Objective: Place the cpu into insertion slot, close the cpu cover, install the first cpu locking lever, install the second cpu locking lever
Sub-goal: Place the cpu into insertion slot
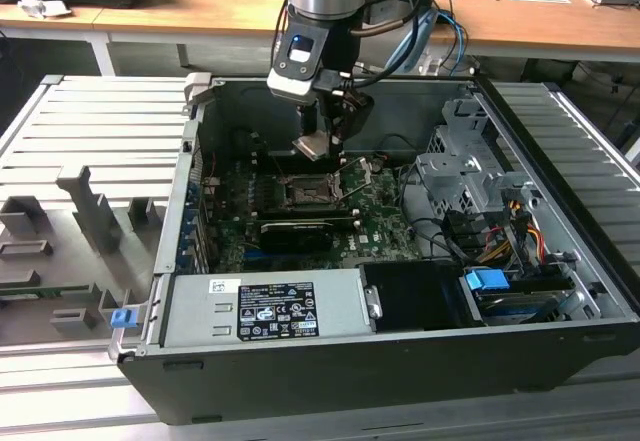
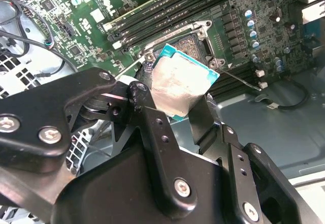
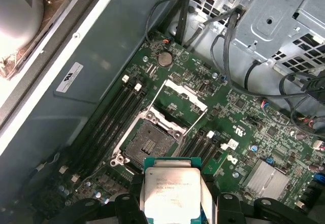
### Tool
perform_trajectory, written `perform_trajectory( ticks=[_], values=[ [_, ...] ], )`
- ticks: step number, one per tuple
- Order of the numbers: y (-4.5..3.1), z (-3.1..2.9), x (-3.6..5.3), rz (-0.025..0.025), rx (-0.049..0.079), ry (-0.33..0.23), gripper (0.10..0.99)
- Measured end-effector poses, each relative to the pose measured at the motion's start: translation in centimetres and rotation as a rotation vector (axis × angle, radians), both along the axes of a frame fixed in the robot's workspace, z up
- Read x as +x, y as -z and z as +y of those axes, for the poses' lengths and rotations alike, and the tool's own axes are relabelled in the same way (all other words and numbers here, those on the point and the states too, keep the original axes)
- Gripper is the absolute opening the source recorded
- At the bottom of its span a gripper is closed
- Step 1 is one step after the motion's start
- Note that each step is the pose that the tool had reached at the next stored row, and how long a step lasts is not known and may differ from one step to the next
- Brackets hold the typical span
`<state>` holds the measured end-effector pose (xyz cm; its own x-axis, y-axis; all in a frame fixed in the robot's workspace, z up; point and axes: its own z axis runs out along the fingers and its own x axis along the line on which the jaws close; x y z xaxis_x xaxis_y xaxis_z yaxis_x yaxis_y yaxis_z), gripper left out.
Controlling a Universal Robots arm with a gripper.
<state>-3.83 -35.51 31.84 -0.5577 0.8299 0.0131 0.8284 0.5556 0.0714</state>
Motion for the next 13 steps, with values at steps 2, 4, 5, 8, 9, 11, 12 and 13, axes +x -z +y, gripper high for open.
perform_trajectory(
  ticks=[2,4,5,8,9,11,12,13],
  values=[
    [0.02,0.0,0.0,0.0,0.0,0.003,0.529],
    [0.03,0.0,0.0,0.0,0.0,0.006,0.529],
    [0.04,0.0,0.0,-0.0001,0.0,0.007,0.529],
    [0.07,0.0,0.0,0.0,0.0,0.012,0.529],
    [0.07,0.0,0.0,0.0,0.0,0.013,0.529],
    [0.09,0.0,0.0,0.0,0.0,0.015,0.529],
    [0.1,0.0,0.0,0.0,0.0,0.016,0.529],
    [0.13,0.0,0.0,0.0,0.0,0.018,0.529]
  ],
)
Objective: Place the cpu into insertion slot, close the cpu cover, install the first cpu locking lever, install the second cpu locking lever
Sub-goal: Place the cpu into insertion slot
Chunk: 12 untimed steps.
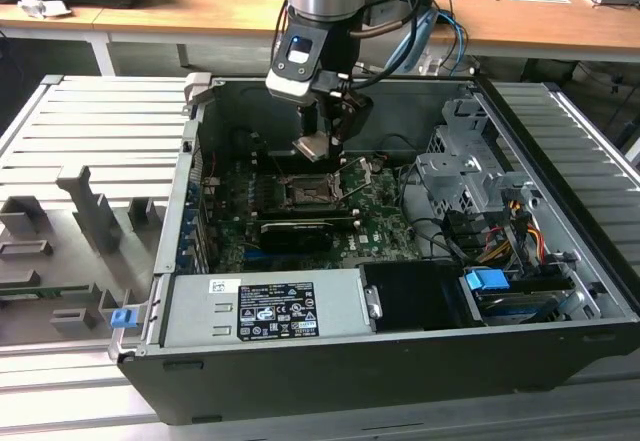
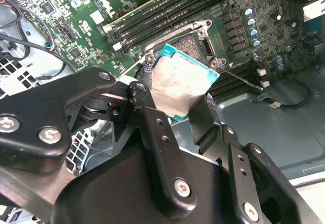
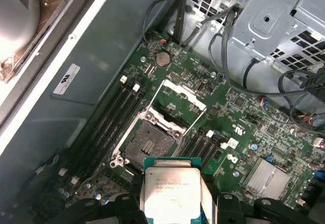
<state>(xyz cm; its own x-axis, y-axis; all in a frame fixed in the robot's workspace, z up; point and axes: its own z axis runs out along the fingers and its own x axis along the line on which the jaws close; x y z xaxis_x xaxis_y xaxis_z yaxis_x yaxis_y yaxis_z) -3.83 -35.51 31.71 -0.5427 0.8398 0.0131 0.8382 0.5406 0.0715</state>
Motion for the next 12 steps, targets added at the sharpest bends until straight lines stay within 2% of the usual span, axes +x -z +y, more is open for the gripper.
perform_trajectory(
  ticks=[12],
  values=[
    [0.16,0.0,0.0,0.0,0.0,0.014,0.529]
  ],
)
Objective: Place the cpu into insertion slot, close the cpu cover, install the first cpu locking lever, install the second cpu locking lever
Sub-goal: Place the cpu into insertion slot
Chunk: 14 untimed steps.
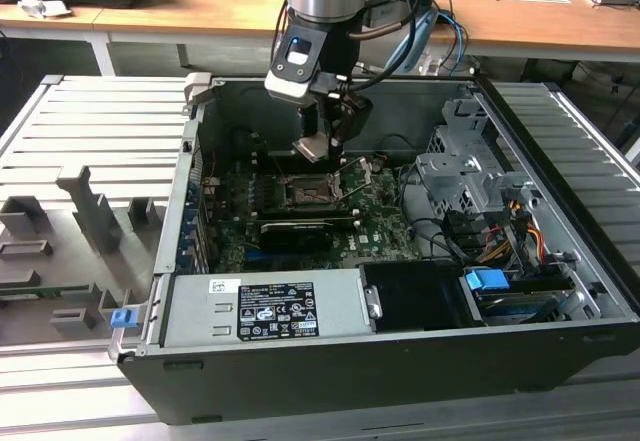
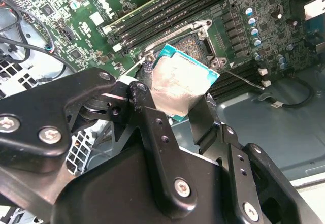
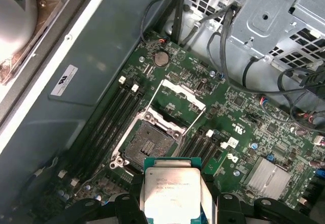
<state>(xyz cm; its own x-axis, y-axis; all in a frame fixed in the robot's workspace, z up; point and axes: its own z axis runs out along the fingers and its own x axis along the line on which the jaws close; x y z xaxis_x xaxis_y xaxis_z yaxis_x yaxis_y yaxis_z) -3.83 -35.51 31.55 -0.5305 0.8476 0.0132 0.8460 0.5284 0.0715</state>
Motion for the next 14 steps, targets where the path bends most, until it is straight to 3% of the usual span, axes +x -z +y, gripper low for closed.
perform_trajectory(
  ticks=[14],
  values=[
    [0.32,0.0,0.0,0.0003,0.0,0.016,0.529]
  ],
)
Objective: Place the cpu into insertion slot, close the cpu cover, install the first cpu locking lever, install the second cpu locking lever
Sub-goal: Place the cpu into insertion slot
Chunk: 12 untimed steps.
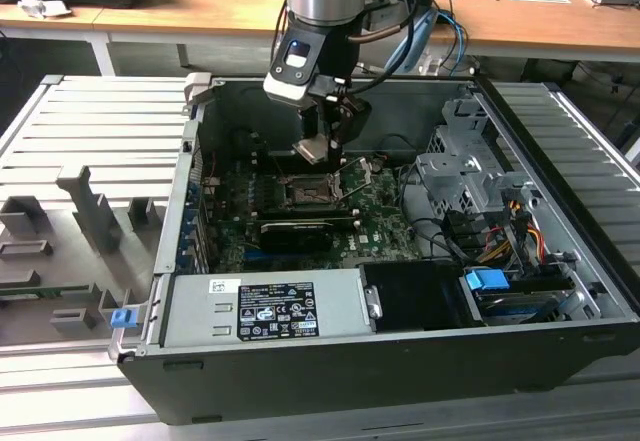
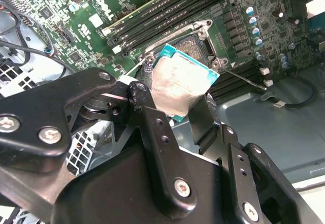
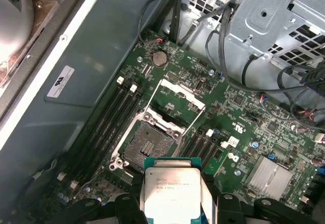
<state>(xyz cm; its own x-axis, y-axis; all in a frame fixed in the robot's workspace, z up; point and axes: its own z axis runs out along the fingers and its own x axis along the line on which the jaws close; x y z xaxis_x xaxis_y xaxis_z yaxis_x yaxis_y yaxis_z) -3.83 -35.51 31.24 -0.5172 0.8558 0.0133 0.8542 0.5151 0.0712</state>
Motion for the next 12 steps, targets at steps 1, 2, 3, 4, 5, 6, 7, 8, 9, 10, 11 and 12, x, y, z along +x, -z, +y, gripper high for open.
perform_trajectory(
  ticks=[1,2,3,4,5,6,7,8,9,10,11,12],
  values=[
    [0.01,0.0,0.0,0.0001,0.0,0.0,0.529],
    [0.02,0.0,0.0,0.0001,0.0,0.0,0.529],
    [0.04,0.0,0.0,0.0,0.0,0.0,0.529],
    [0.05,0.0,0.0,0.0,0.0,0.0,0.529],
    [0.14,0.0,0.0,0.0,0.0,0.0,0.529],
    [0.23,0.0,0.0,0.0,0.0,0.0,0.529],
    [0.23,0.0,0.0,0.0,0.0,0.0,0.529],
    [0.24,0.0,0.0,0.0,0.0,0.0,0.529],
    [0.26,0.0,0.0,0.0,0.0,0.0,0.529],
    [0.27,0.0,0.0,0.0,0.0,0.0,0.529],
    [0.27,0.0,0.0,0.0,0.0,0.0,0.529],
    [0.32,0.0,0.0,0.0,0.0,0.0,0.529]
  ],
)
